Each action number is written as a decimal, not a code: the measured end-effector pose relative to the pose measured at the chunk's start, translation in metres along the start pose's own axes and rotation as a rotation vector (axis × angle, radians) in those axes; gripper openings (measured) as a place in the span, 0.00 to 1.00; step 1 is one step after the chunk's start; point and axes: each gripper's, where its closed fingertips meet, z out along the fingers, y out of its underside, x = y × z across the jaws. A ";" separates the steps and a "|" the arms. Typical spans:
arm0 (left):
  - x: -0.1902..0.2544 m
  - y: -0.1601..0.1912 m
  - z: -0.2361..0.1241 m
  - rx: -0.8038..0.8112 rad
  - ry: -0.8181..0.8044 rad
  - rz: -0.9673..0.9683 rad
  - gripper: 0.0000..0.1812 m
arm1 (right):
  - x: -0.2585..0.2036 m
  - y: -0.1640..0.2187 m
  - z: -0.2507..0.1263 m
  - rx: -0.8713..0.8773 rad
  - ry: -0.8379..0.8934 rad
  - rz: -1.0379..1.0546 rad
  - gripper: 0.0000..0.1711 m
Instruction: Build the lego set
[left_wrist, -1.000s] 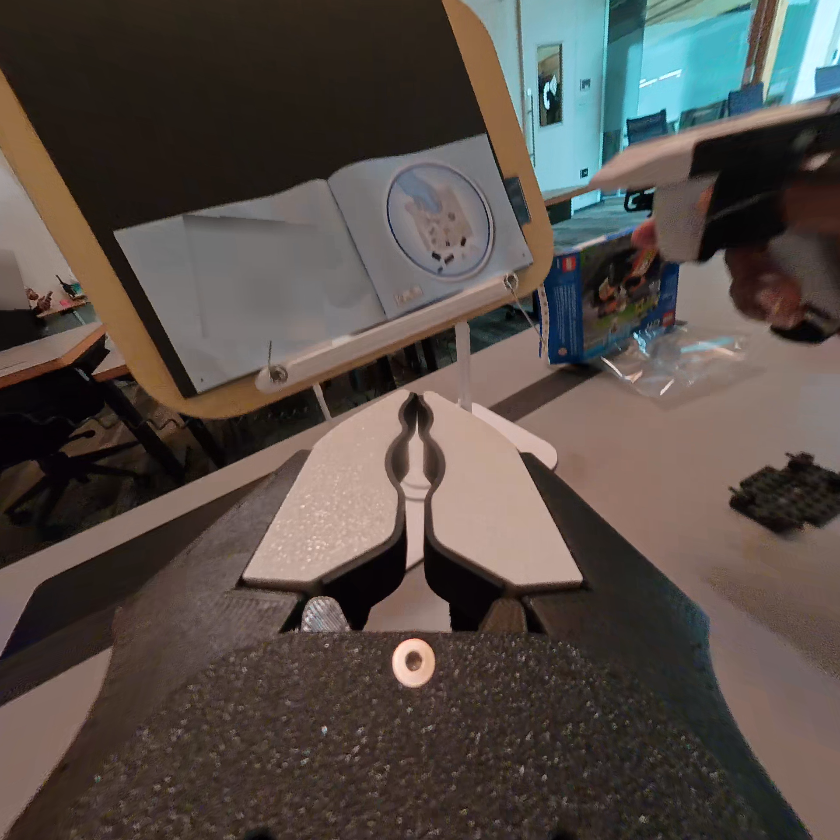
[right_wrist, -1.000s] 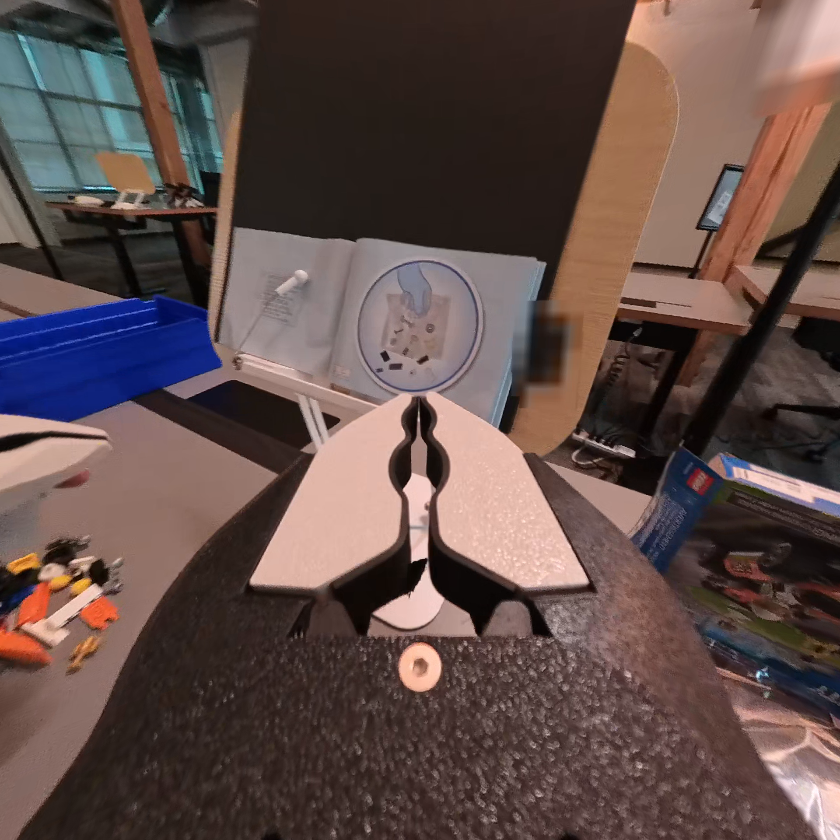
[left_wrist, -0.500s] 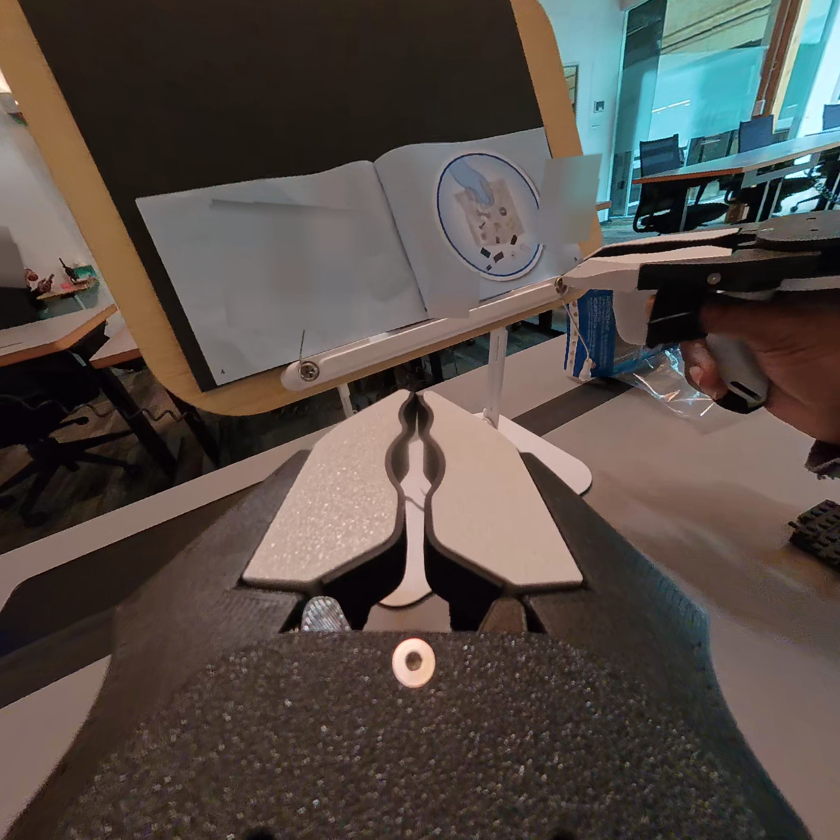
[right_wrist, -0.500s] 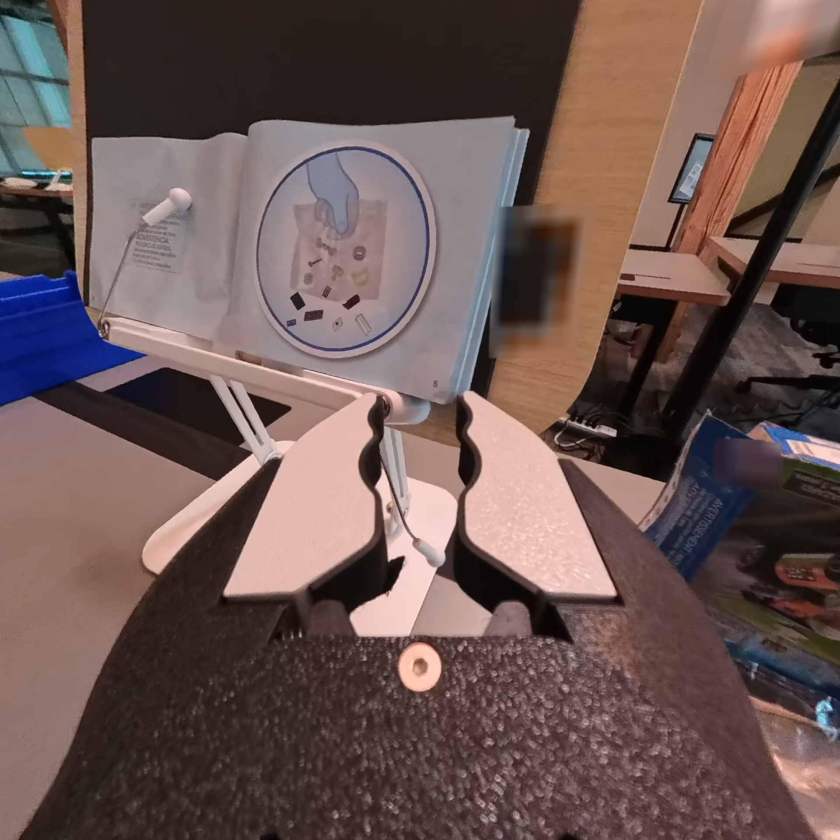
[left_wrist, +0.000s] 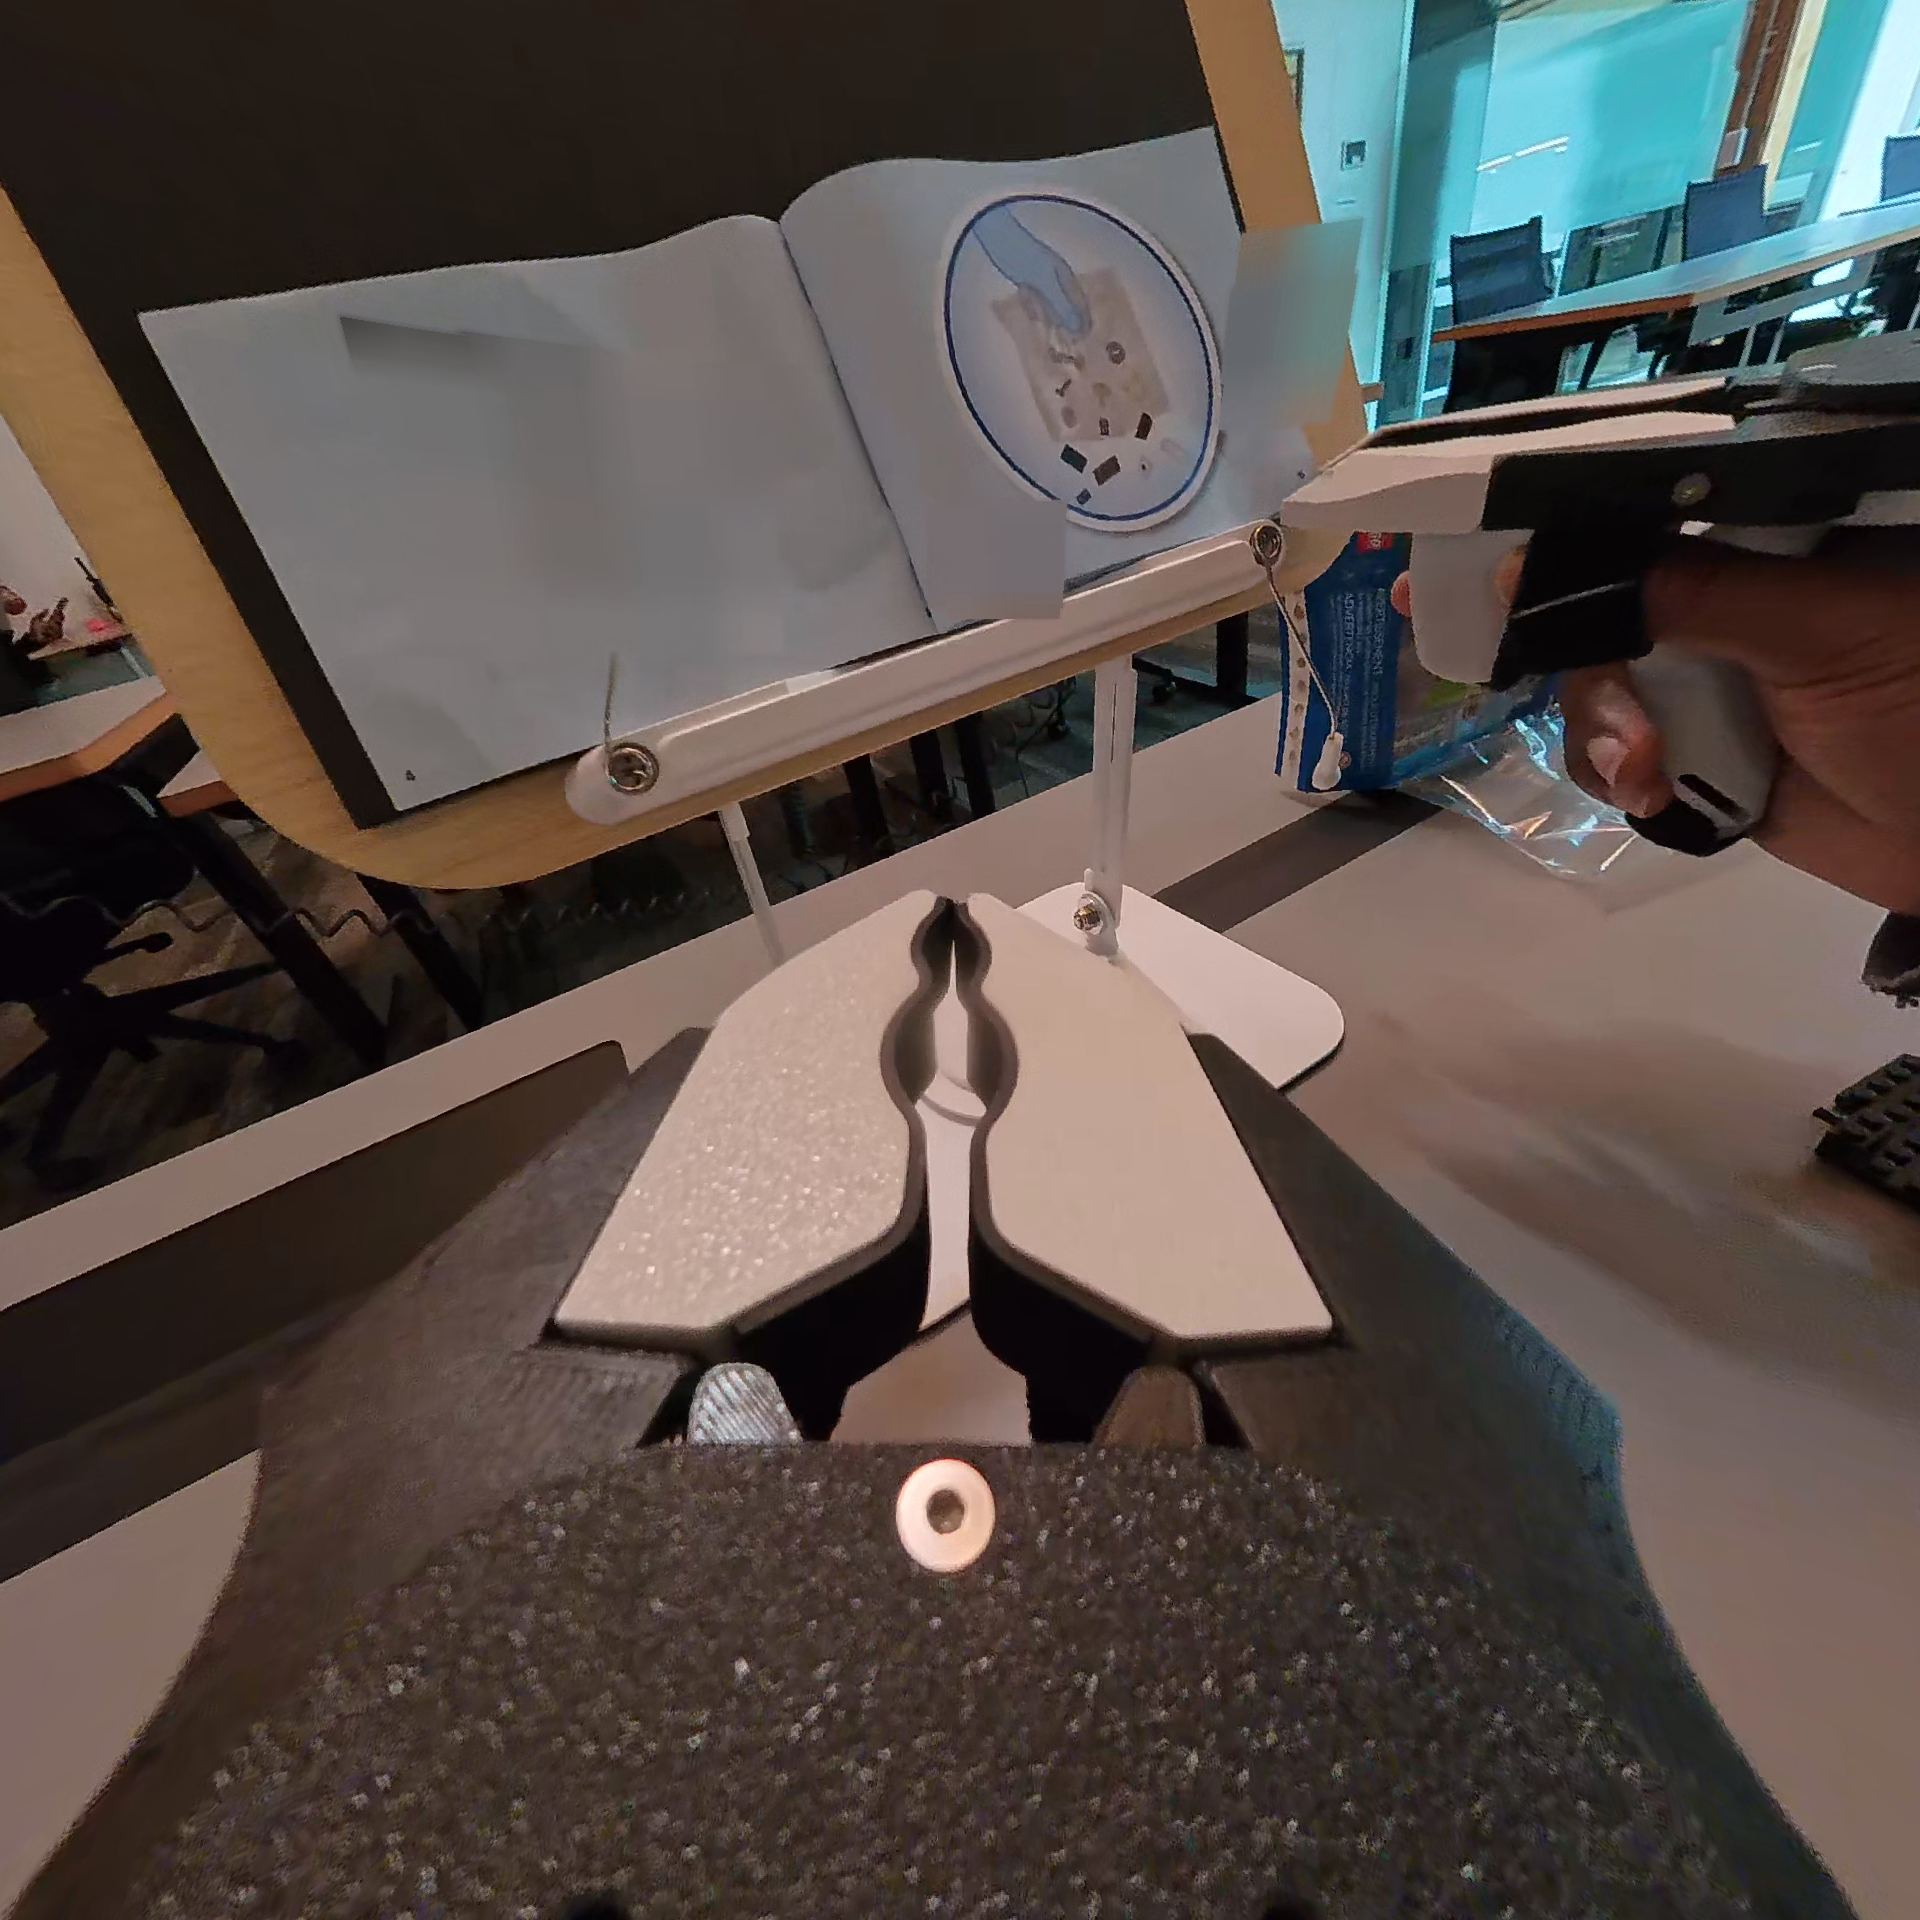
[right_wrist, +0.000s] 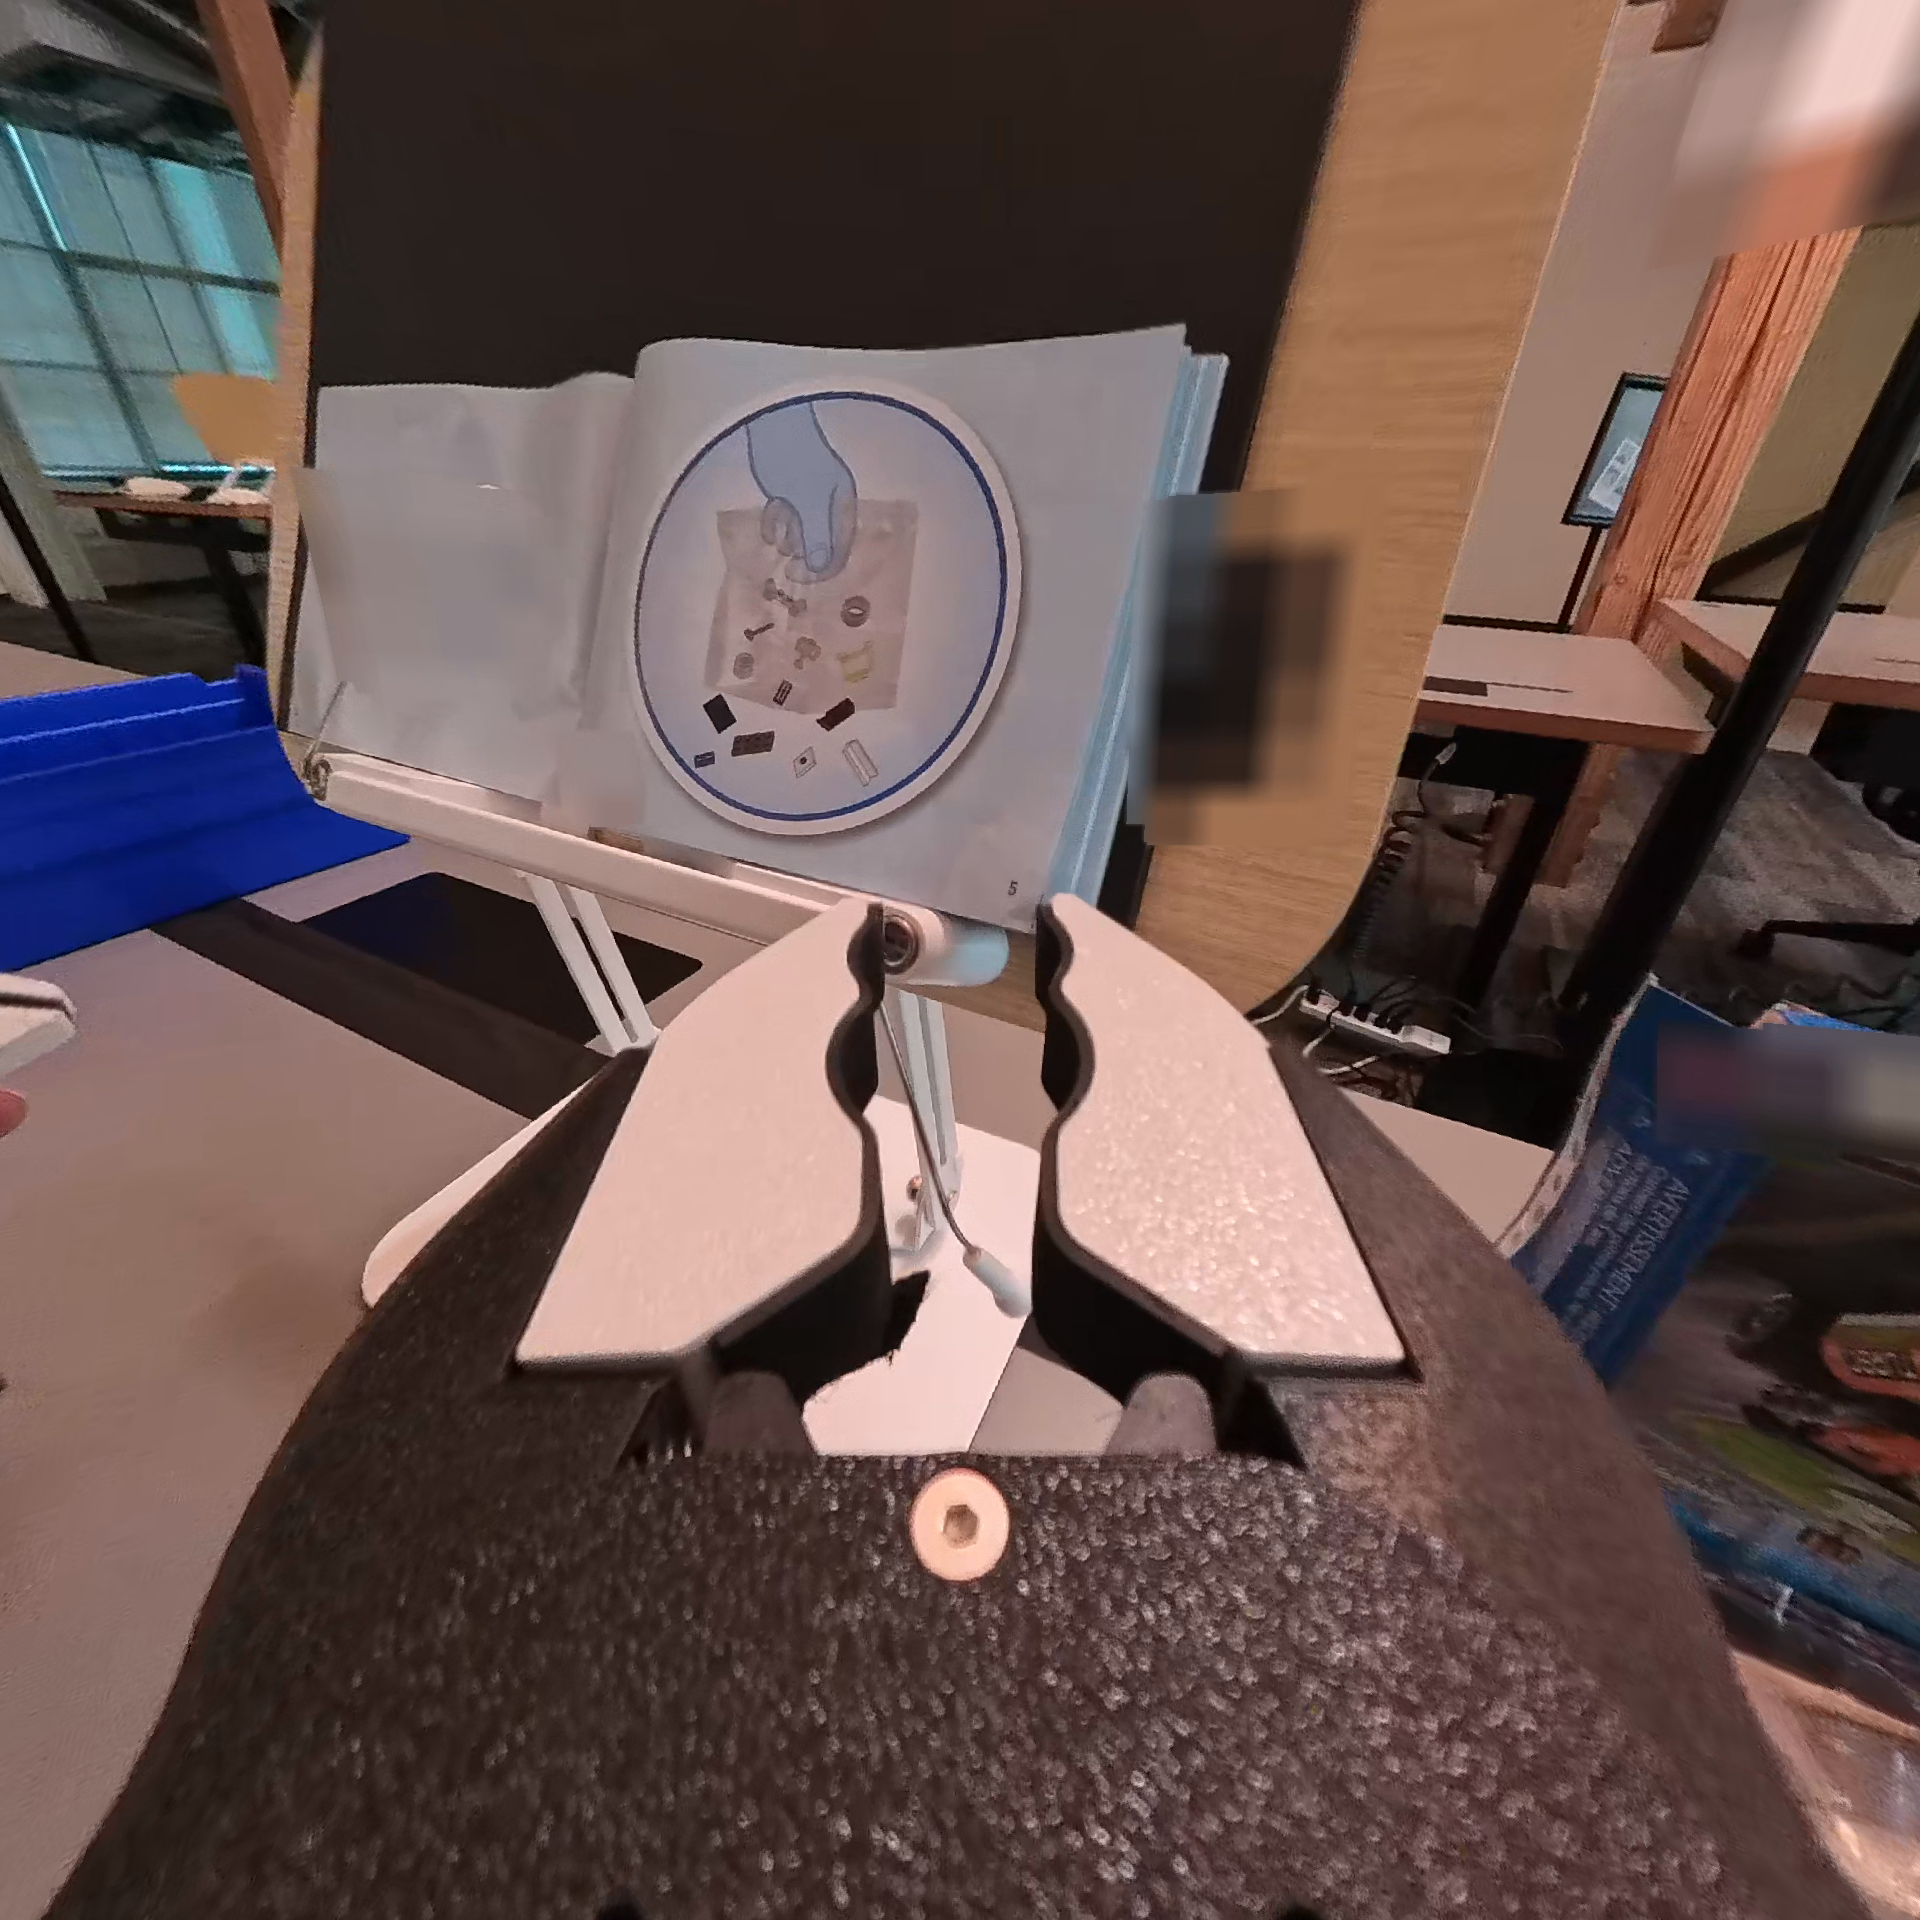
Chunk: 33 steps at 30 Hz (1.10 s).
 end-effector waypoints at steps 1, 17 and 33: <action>0.000 0.001 0.000 -0.003 0.002 -0.002 0.00 | -0.001 -0.001 0.000 0.006 0.000 -0.005 0.16; 0.009 0.013 0.004 -0.033 0.032 0.011 0.00 | -0.020 -0.010 -0.002 0.077 -0.046 -0.120 0.16; 0.018 0.018 0.006 -0.045 0.058 0.023 0.00 | -0.019 -0.026 -0.003 0.155 -0.050 -0.029 0.14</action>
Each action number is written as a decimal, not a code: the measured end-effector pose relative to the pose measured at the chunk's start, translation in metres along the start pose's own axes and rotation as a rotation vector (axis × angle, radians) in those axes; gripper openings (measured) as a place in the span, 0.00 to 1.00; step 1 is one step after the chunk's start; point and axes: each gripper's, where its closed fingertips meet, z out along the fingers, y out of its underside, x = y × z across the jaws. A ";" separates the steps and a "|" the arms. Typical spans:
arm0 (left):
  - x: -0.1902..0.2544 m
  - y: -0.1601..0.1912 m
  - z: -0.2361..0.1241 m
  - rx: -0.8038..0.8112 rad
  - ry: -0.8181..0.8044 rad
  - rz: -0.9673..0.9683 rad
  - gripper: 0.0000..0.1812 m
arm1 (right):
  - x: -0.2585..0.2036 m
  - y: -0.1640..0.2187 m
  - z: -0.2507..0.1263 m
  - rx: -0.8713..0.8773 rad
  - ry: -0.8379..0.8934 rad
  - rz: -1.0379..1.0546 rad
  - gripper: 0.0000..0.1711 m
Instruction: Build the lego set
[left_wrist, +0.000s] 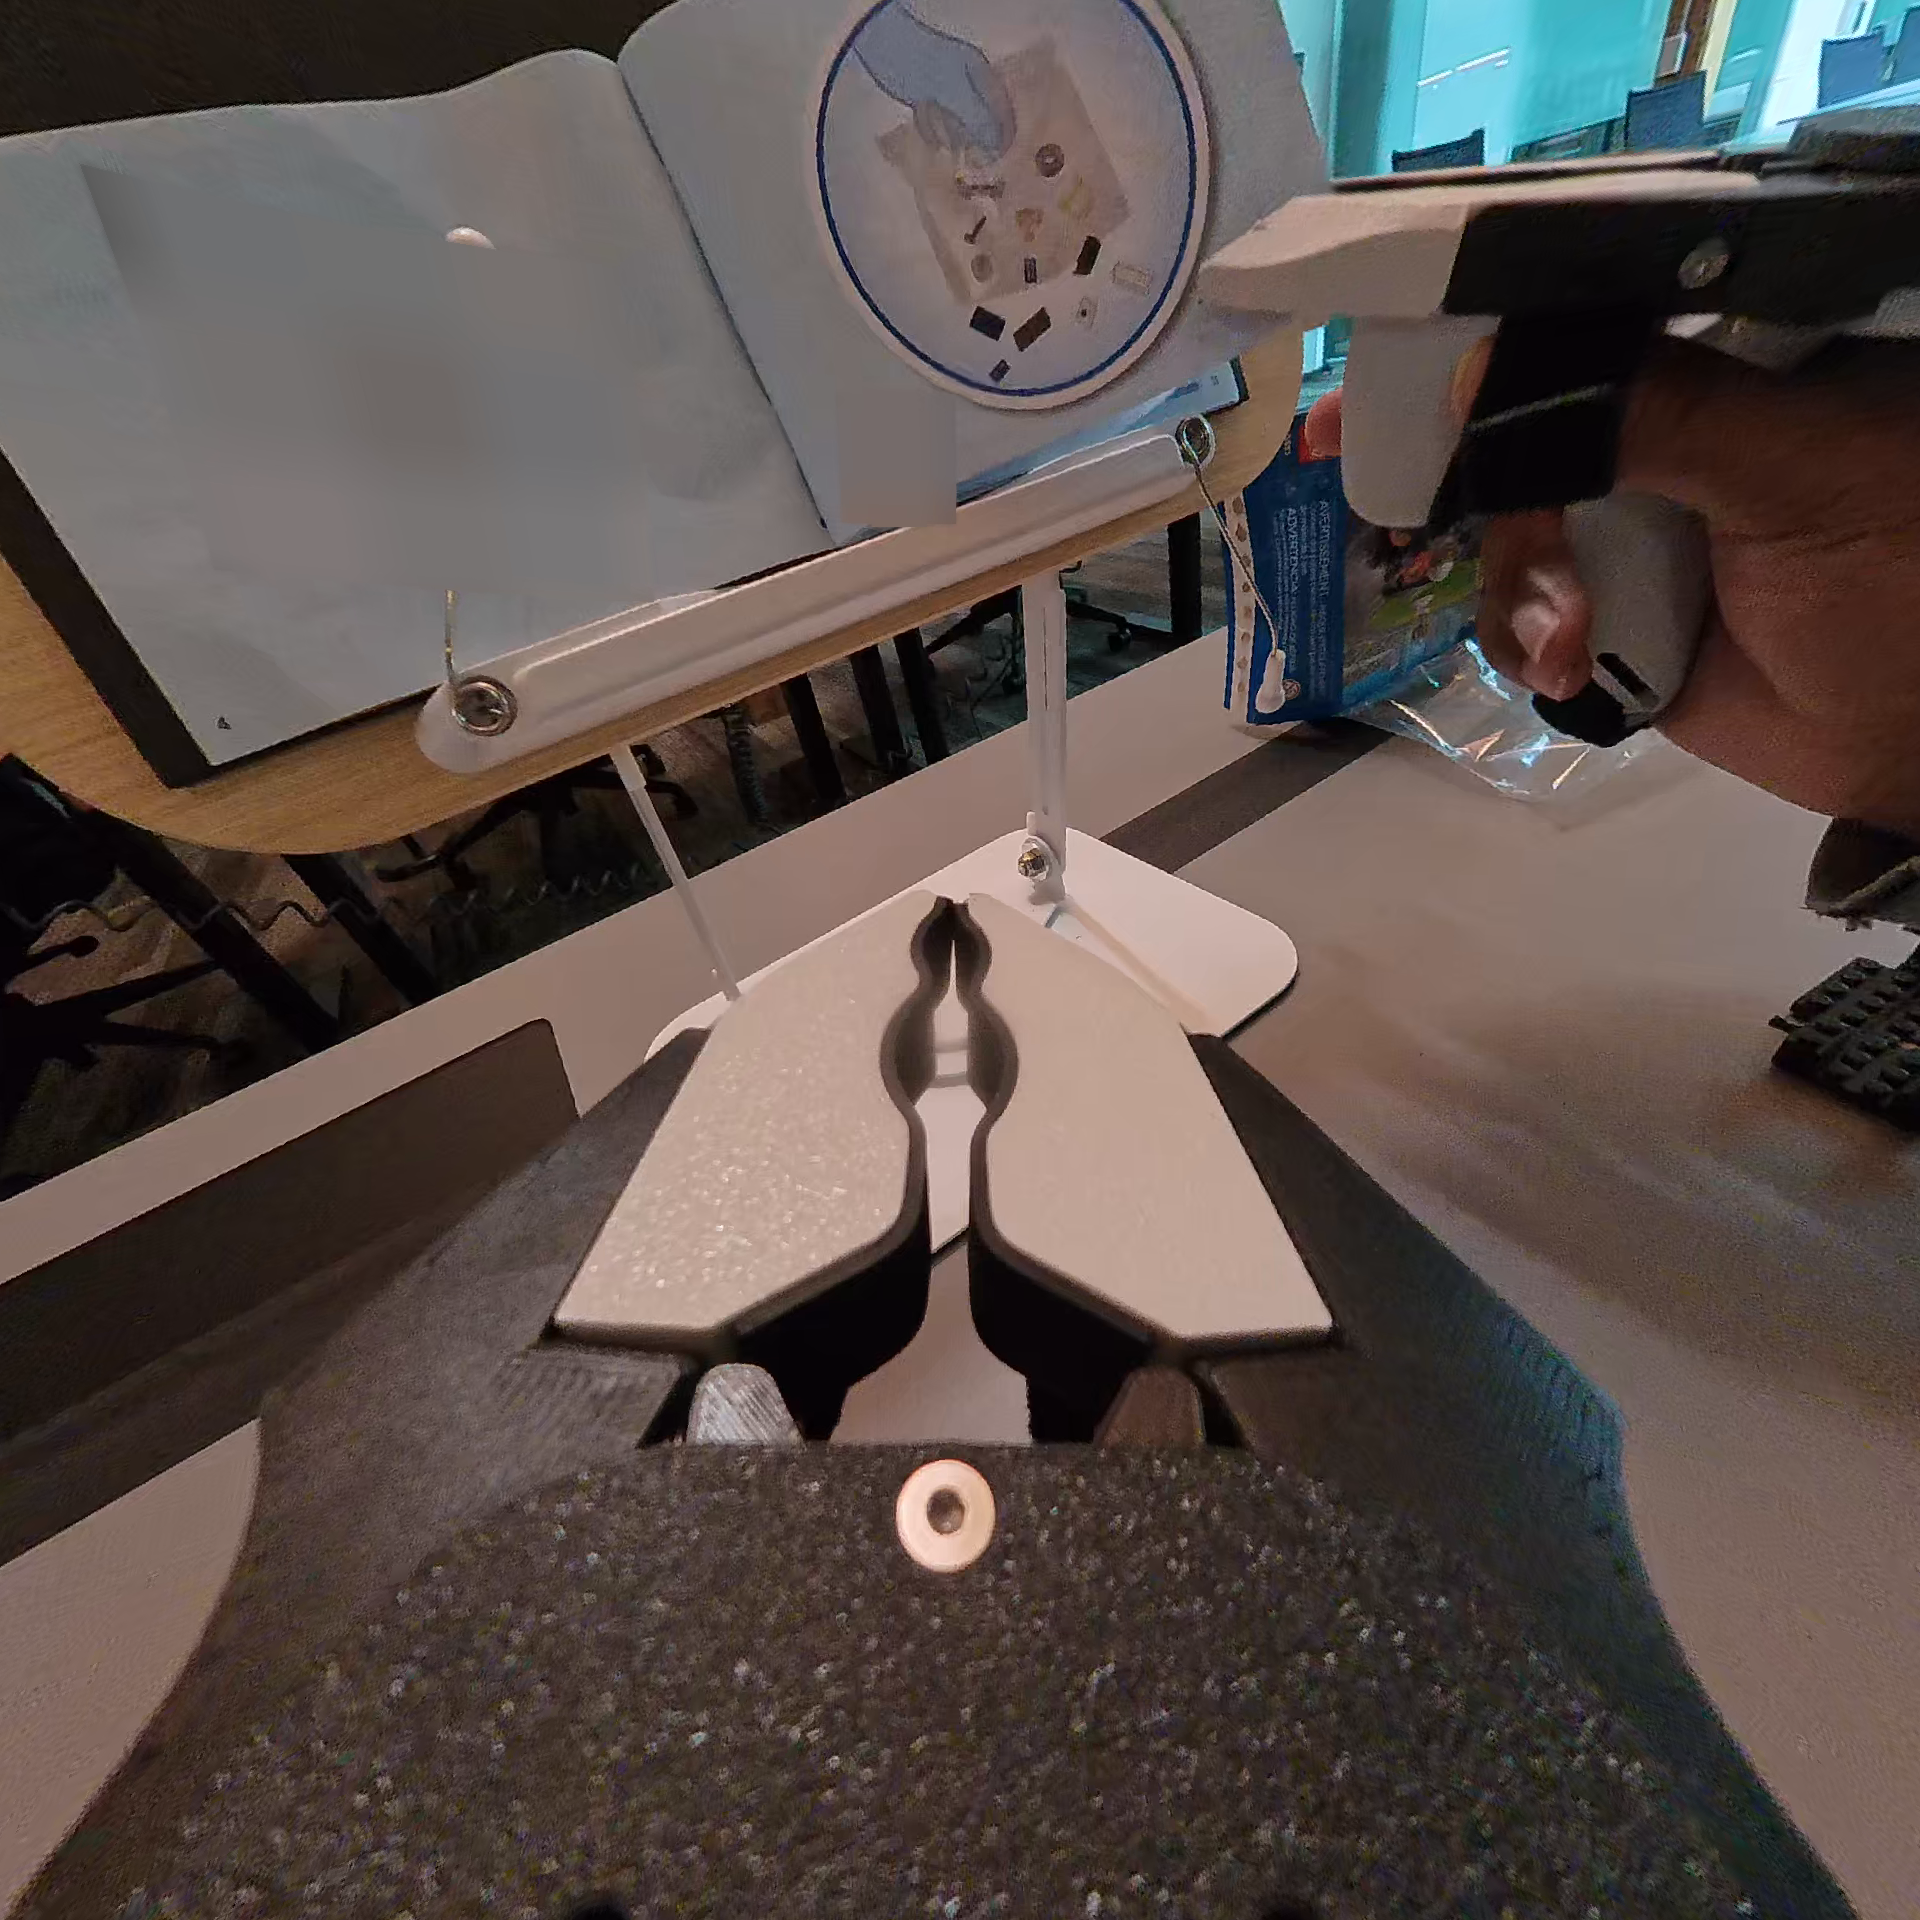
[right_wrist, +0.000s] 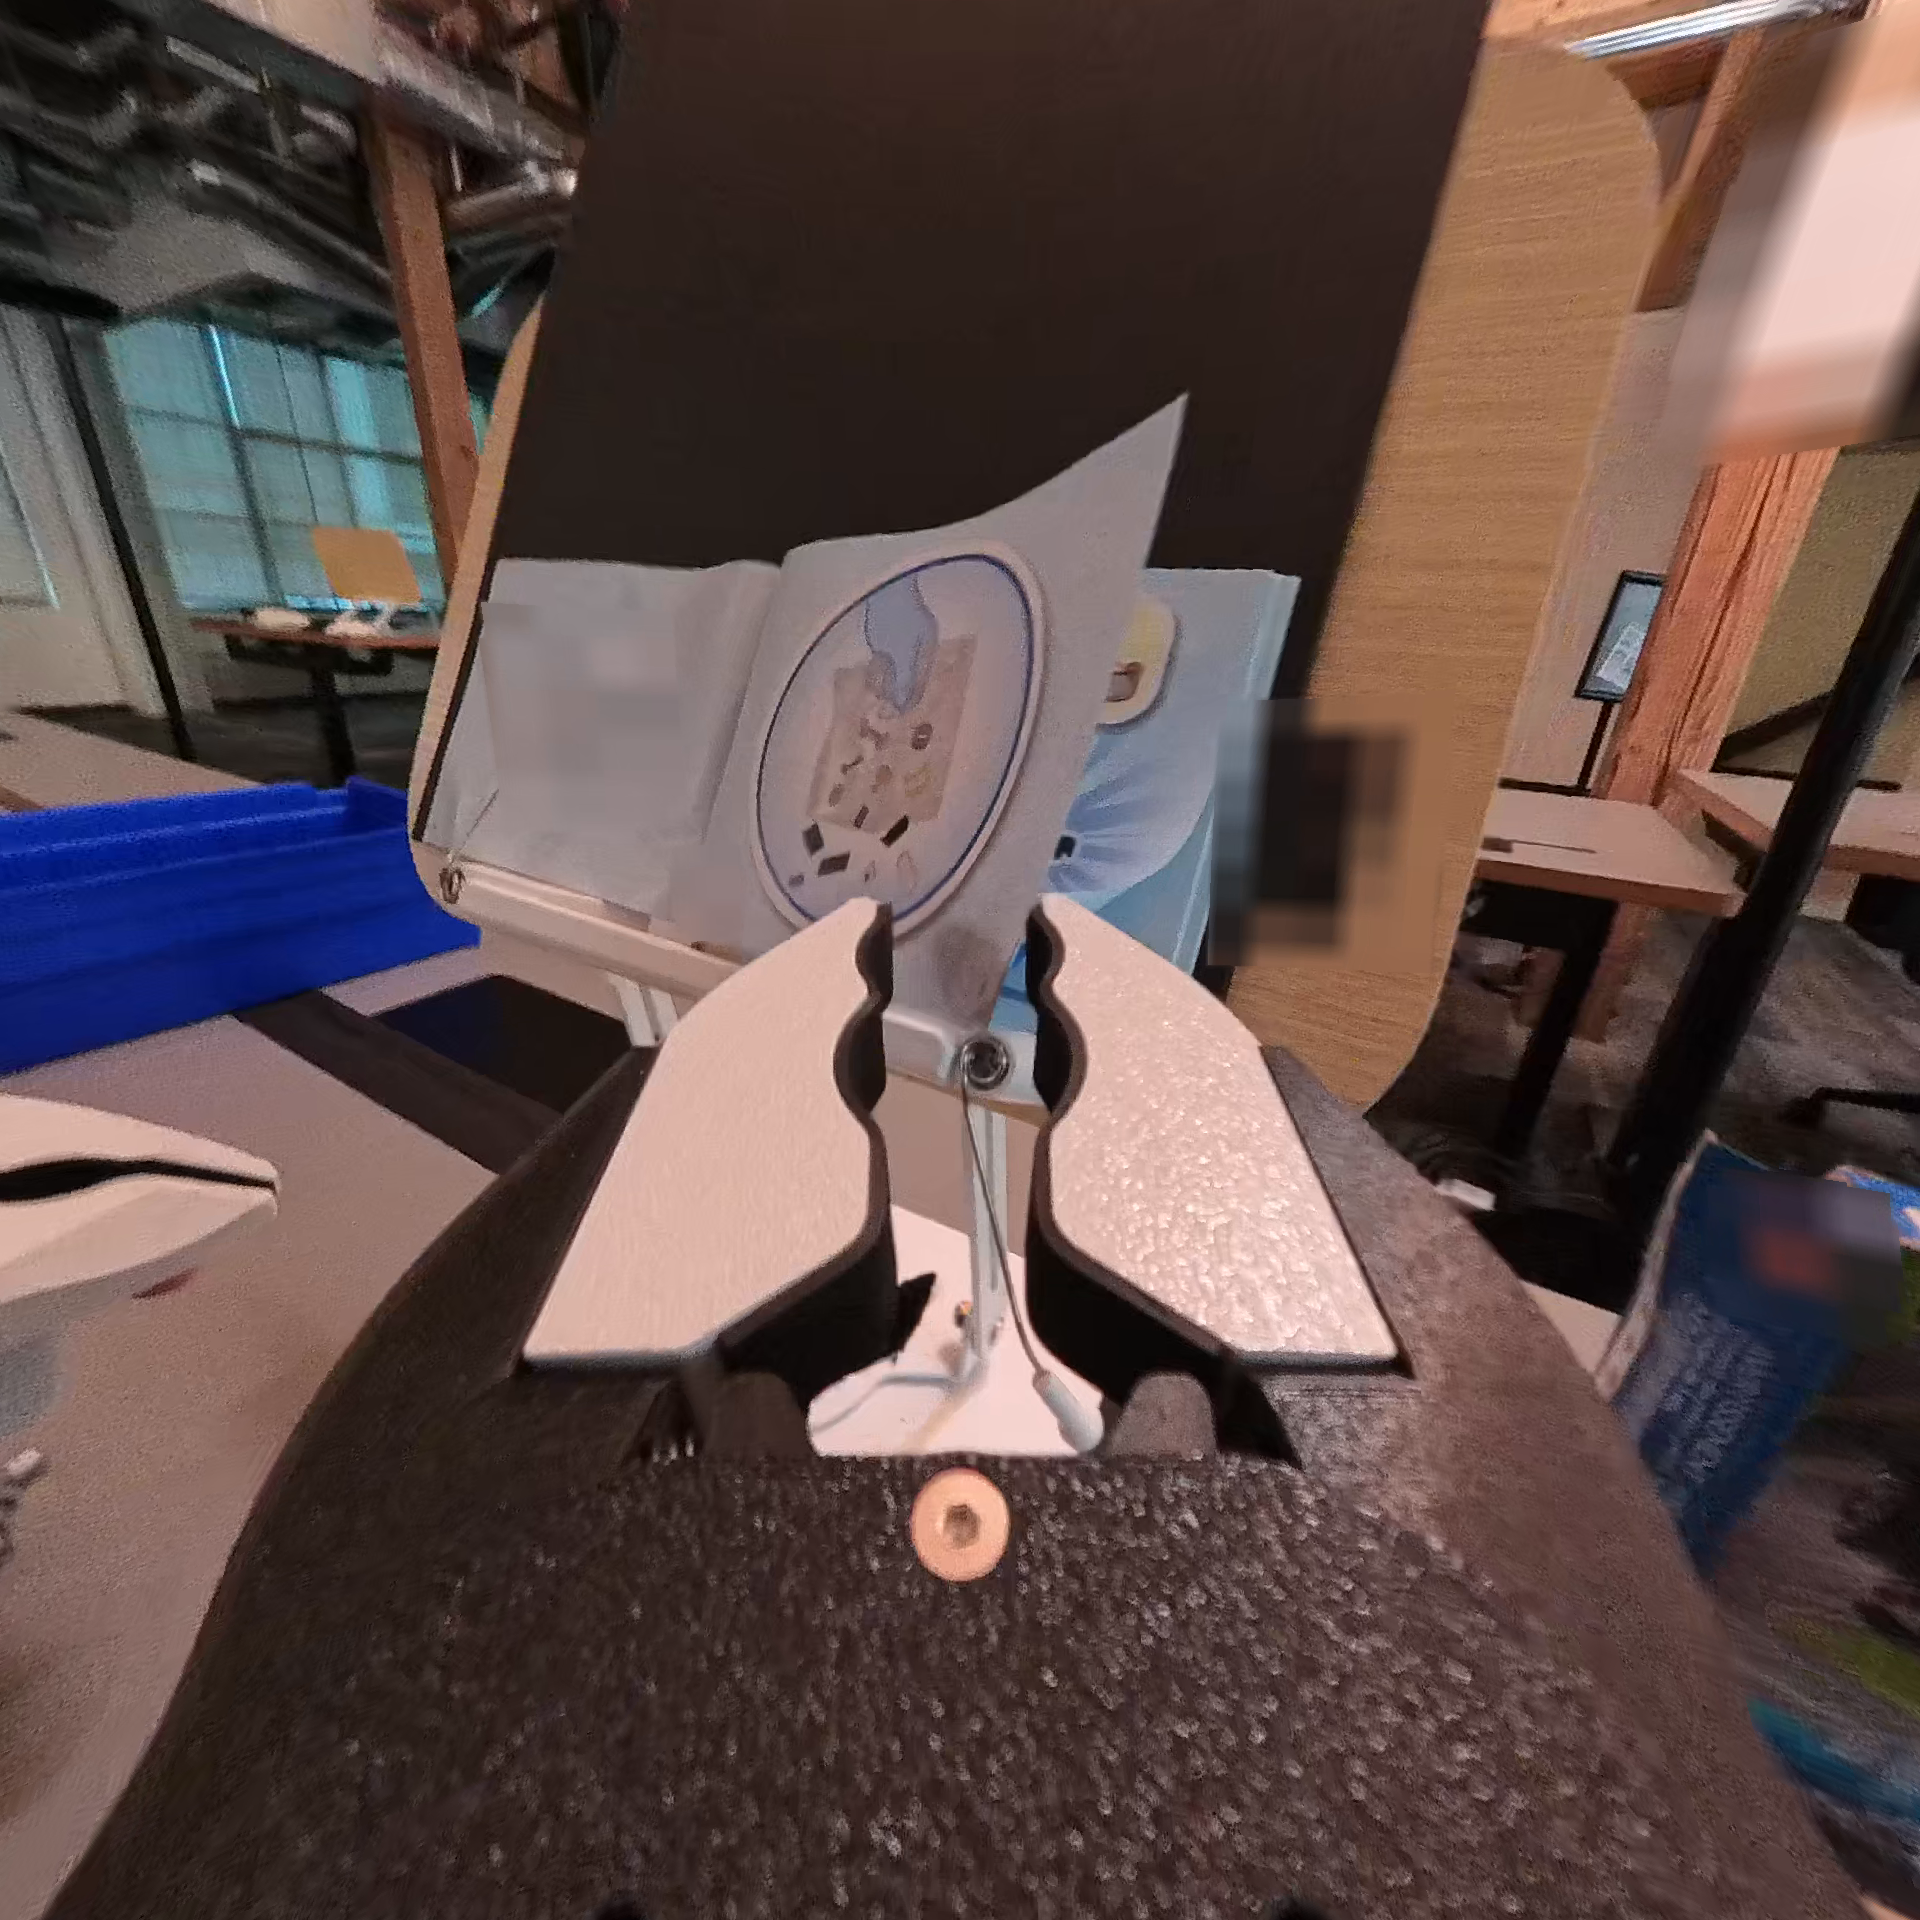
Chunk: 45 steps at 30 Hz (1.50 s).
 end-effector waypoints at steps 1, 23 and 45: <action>0.000 0.000 0.000 0.000 0.000 -0.001 0.00 | 0.002 -0.003 0.000 0.013 0.002 0.034 0.14; 0.021 -0.107 0.025 0.091 0.187 -0.128 0.17 | -0.036 -0.009 0.000 0.012 -0.009 -0.330 0.02; -0.011 -0.115 0.045 0.047 0.052 -0.153 0.00 | -0.074 -0.009 0.000 0.029 -0.091 -0.477 0.04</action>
